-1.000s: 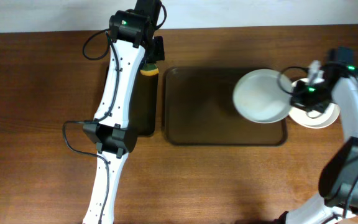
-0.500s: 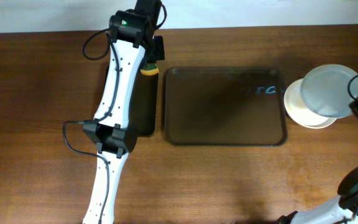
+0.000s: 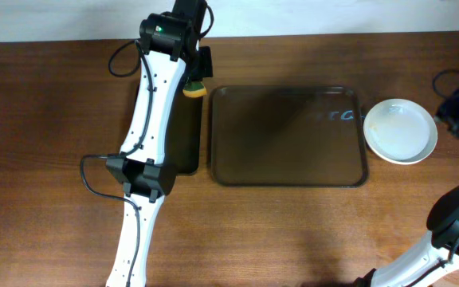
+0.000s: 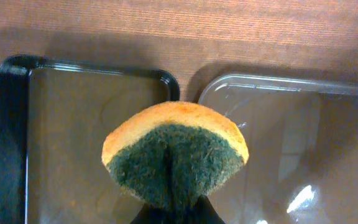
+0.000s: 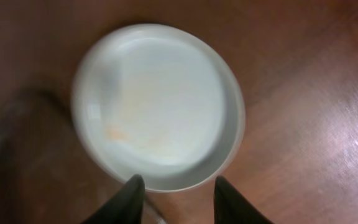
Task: Clean dirty plates on tray and stack at the side
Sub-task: 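Carry the plate right and stack it on the side plates, then lower the sponge into the black tray and open the left gripper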
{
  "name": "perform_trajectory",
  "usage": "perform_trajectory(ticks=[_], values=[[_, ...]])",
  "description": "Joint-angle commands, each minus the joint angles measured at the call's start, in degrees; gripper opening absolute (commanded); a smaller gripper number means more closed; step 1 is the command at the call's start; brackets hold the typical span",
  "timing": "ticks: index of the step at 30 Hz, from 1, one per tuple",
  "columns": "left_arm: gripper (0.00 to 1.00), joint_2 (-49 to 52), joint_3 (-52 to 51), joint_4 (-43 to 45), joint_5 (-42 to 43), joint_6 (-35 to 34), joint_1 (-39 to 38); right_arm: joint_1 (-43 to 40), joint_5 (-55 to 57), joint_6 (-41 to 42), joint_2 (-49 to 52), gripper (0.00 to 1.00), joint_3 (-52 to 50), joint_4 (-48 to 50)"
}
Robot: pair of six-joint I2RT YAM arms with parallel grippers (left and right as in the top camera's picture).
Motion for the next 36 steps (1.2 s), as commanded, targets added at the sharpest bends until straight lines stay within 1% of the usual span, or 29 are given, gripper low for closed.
perform_trajectory(ticks=[1, 3, 4, 5, 7, 12, 16, 17, 18, 19, 21, 23, 25, 26, 28, 29, 30, 33, 34, 36], values=[[0.00, 0.7, -0.2, -1.3, 0.2, 2.0, 2.3, 7.0, -5.4, -2.8, -0.8, 0.41, 5.8, -4.6], [0.00, 1.3, -0.2, -1.5, -0.5, 4.8, 3.3, 13.7, -4.2, -5.1, -0.4, 0.43, 5.4, -5.9], [0.00, 2.3, -0.2, -1.5, -1.4, 6.1, 3.8, 17.0, -1.9, -5.1, -0.2, 0.49, 5.2, -6.1], [0.00, 3.1, -0.9, -1.5, -1.4, 7.3, 4.0, 19.4, 0.0, -5.1, 0.1, 0.52, 5.2, -6.3], [0.00, 4.2, -3.8, -1.5, -1.3, 7.4, 4.2, 22.8, 1.0, -5.0, 0.2, 0.54, 5.2, -6.3], [0.00, 6.1, -14.2, -0.6, -1.4, 7.4, 4.6, 26.4, 0.9, -5.1, 1.6, 0.55, 5.2, -6.3], [0.00, 6.2, -19.2, 0.7, -1.4, 7.3, 5.4, 26.6, 0.9, -5.1, 2.5, 0.55, 5.2, -6.6], [0.22, 6.2, -20.3, 1.3, -1.4, 7.3, 5.3, 26.6, 0.9, -5.1, 2.6, 0.55, 5.2, -6.8], [0.49, 6.2, -20.6, 1.5, -1.3, 7.3, 5.3, 26.6, 0.9, -5.1, 2.6, 0.55, 5.2, -6.9], [0.66, 6.2, -20.6, 1.6, -1.2, 6.8, 5.3, 26.6, 0.9, -5.1, 2.6, 0.55, 5.2, -6.9], [0.73, 6.2, -19.0, 0.5, -1.1, 5.5, 5.5, 26.6, -0.2, -5.4, 2.5, 0.55, 5.2, -7.0], [0.72, 5.9, -14.3, -1.6, 0.3, 5.6, 5.8, 26.6, -2.8, -7.5, 1.7, 0.54, 5.2, -7.6], [0.72, 3.1, -11.4, -1.5, 6.4, 5.6, 6.3, 26.6, -2.8, -8.3, 0.0, 0.54, 5.4, -8.5], [0.72, 0.2, -9.4, -1.5, 8.3, 5.6, 6.4, 26.5, -2.7, -8.4, -1.6, 0.54, 6.1, -9.3], [0.72, -4.2, -7.8, -1.5, 8.3, 5.6, 6.4, 26.4, -2.7, -8.8, -4.6, 0.54, 7.3, -10.4], [0.77, -7.4, -7.7, -1.5, 8.3, 5.6, 6.4, 26.4, -2.8, -9.7, -7.3, 0.54, 7.8, -11.3], [1.00, -9.4, -7.7, -1.5, 8.3, 5.6, 6.4, 26.4, -2.6, -9.9, -9.9, 0.54, 7.8, -12.0], [1.00, -11.3, -7.7, -1.3, 8.3, 5.6, 6.4, 26.4, -2.3, -9.8, -16.7, 0.54, 7.8, -15.6], [1.00, -11.2, -7.8, -1.3, 8.3, 5.6, 6.4, 26.4, -2.1, -9.8, -20.1, 0.98, 7.8, -18.1], [1.00, -11.2, -7.8, -1.3, 8.3, 5.6, 6.4, 26.4, -2.9, -9.6, -23.1, 0.98, 7.8, -22.1]])
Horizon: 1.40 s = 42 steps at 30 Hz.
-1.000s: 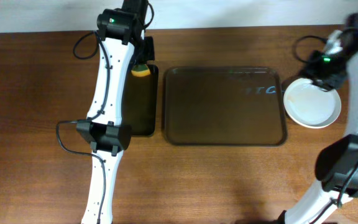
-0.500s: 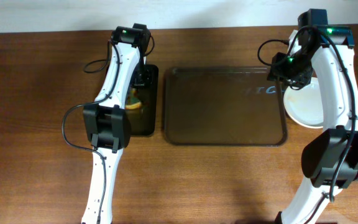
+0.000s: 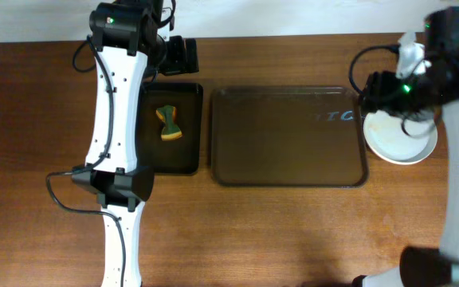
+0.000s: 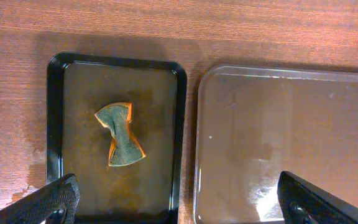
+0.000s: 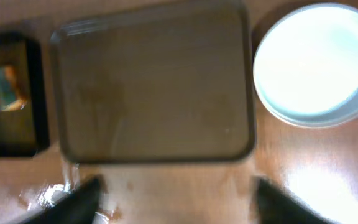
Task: Clean dirty plates on tray and stack at the side
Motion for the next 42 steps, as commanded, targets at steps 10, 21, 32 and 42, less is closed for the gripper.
perform_trajectory(ticks=[10, 21, 32, 42], values=[[1.00, 0.9, -0.3, 0.0, 0.8, -0.2, 0.4, 0.3, 0.7, -0.5, -5.2, 0.98, 0.7, -4.5], [1.00, 0.9, -0.3, 0.0, 0.8, -0.2, 0.4, 11.0, 5.6, -12.4, -34.2, 0.98, -35.7, 40.6], [1.00, 0.9, -0.3, 0.0, 0.8, -0.2, 0.4, 10.4, 2.7, -12.2, -84.0, 0.98, -106.2, 81.9], [1.00, 0.9, -0.3, 0.0, 0.8, -0.2, 0.4, 10.4, 0.7, -12.2, -93.9, 0.99, -116.3, 86.1]])
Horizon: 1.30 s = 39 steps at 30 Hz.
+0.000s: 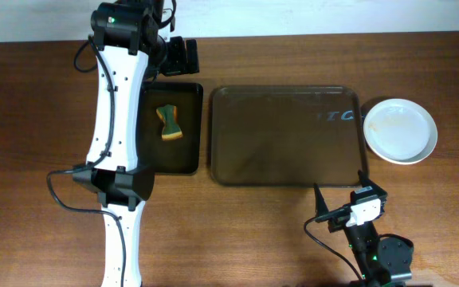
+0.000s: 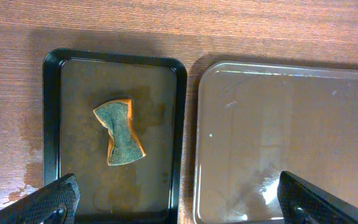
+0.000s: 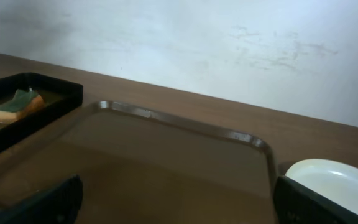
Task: Clean dirty plates on tray and stack at the side
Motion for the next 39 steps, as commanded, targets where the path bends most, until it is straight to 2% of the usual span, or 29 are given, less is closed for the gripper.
perform_trajectory(ticks=[1, 16, 18, 19, 21, 23, 25, 27, 30, 32, 33, 36, 38, 39], values=[[1.00, 0.5, 0.0, 0.0, 0.4, -0.2, 0.4, -0.1, -1.0, -0.3, -0.7, 0.98, -0.7, 0.2], [1.00, 0.4, 0.0, 0.1, 0.0, -0.2, 0.4, -0.1, -1.0, -0.3, -0.7, 0.98, -0.7, 0.2], [1.00, -2.4, -0.5, 3.5, 0.0, -0.1, 0.2, -0.1, -1.0, -0.3, -0.7, 0.98, -0.7, 0.2], [1.00, -6.7, -3.8, 8.6, 0.0, -0.1, 0.1, -0.1, -1.0, -0.3, -0.7, 0.98, -0.7, 0.2], [1.00, -17.6, -16.7, 22.5, -1.2, 0.1, 0.1, -0.1, -1.0, -0.3, -0.7, 0.98, -0.7, 0.2], [1.00, -25.7, -28.3, 31.5, -3.1, 1.5, 0.1, -0.1, -1.0, -0.3, -0.7, 0.98, -0.7, 0.2], [1.00, -38.2, -47.3, 43.3, -5.2, 5.6, 1.0, -0.1, -1.0, -0.3, -0.7, 0.98, -0.7, 0.2], [1.00, -47.0, -60.3, 49.4, -5.2, 8.2, 2.4, -0.1, -1.0, -0.3, -0.7, 0.98, -0.7, 0.2], [1.00, -64.5, -86.0, 62.3, -4.9, 12.1, 6.5, -0.1, -1.0, -0.3, -0.7, 0.98, -0.7, 0.2], [1.00, -72.7, -97.5, 67.9, -4.9, 16.2, 7.8, -0.1, -1.0, -0.3, -0.7, 0.98, -0.7, 0.2], [1.00, -79.6, -107.3, 72.9, -4.9, 19.8, 8.4, -0.1, -1.0, -0.3, -0.7, 0.98, -0.7, 0.2], [1.00, -94.1, -126.2, 84.2, -4.9, 23.5, 8.6, -0.1, -1.0, -0.3, -0.7, 0.98, -0.7, 0.2], [1.00, -101.4, -134.8, 89.6, -4.9, 24.2, 8.6, -0.1, -1.0, -0.3, -0.7, 0.98, -0.7, 0.2], [1.00, -108.3, -142.3, 93.3, -4.9, 24.7, 8.6, -0.1, -1.0, -0.3, -0.7, 0.98, -0.7, 0.2]])
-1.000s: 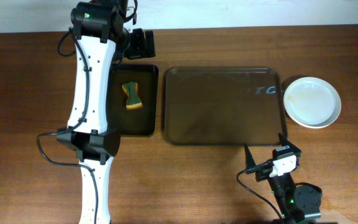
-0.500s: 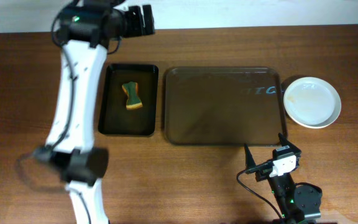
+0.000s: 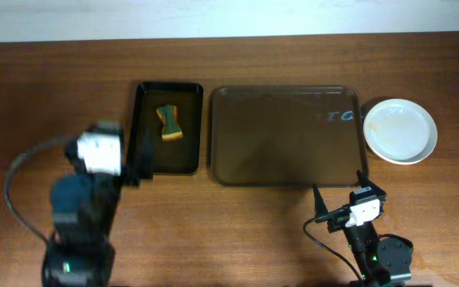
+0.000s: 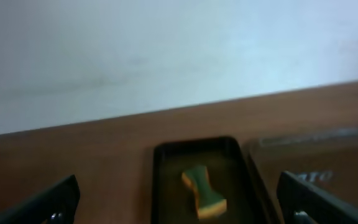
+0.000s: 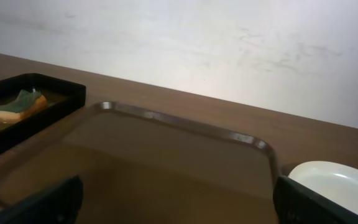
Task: Clean dirty plates on tray and stack at the side
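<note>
A white plate (image 3: 399, 131) lies on the table just right of the large clear brown tray (image 3: 357, 135), which carries nothing; the plate (image 5: 337, 180) also shows at the right wrist view's right edge. A yellow-green sponge (image 3: 169, 122) lies pinched in the small black tray (image 3: 170, 166). My left gripper (image 3: 140, 155) sits low at the near left, open wide and facing the sponge (image 4: 204, 193). My right gripper (image 3: 339, 195) rests at the near edge, open, facing the brown tray (image 5: 185, 124).
Both arms are folded back at the near side of the wooden table (image 3: 22, 96). The black tray (image 4: 194, 144) stands directly left of the brown tray (image 4: 316, 137). A pale wall runs behind the far edge.
My left arm was stretched high over the black tray looking down. Now it is folded at the near left, gripper still open and level with the table. Sponge, plate and right arm are unchanged.
First my left gripper held the sponge over the black tray while my right gripper stood open at the plate beside the brown tray. Then the sponge lay in the black tray, both grippers open and high. The right arm was then folded back, and now the left too.
</note>
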{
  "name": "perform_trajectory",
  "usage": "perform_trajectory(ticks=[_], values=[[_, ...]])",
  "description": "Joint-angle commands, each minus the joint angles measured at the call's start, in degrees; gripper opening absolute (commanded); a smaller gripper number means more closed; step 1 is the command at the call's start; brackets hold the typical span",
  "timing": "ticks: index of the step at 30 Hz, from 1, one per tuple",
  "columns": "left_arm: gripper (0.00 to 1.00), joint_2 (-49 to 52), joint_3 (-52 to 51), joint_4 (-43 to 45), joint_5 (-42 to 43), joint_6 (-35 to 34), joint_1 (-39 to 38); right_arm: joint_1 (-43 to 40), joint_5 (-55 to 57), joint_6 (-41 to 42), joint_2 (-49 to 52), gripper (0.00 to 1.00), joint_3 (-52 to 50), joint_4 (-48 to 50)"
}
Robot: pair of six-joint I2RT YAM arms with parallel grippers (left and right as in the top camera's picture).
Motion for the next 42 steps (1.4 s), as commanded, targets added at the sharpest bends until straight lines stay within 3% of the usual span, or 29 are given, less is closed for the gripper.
perform_trajectory(ticks=[1, 6, 13, 42], values=[[1.00, -12.8, -14.4, 6.2, 0.0, 3.9, 0.4, -0.1, -0.5, -0.3, -0.4, 0.98, -0.5, 0.0], [1.00, -28.7, -26.8, 5.9, 0.0, 7.5, 0.4, -0.1, -0.5, -0.3, -0.4, 0.98, -0.5, 0.0], [1.00, -39.3, -35.6, 6.3, 0.0, 12.3, 0.3, -0.1, -0.5, -0.3, -0.4, 0.98, -0.5, 0.0], [1.00, -39.5, -36.3, 3.9, 0.0, 12.4, 0.3, -0.1, -0.5, -0.3, -0.4, 0.98, -0.5, 0.0]])
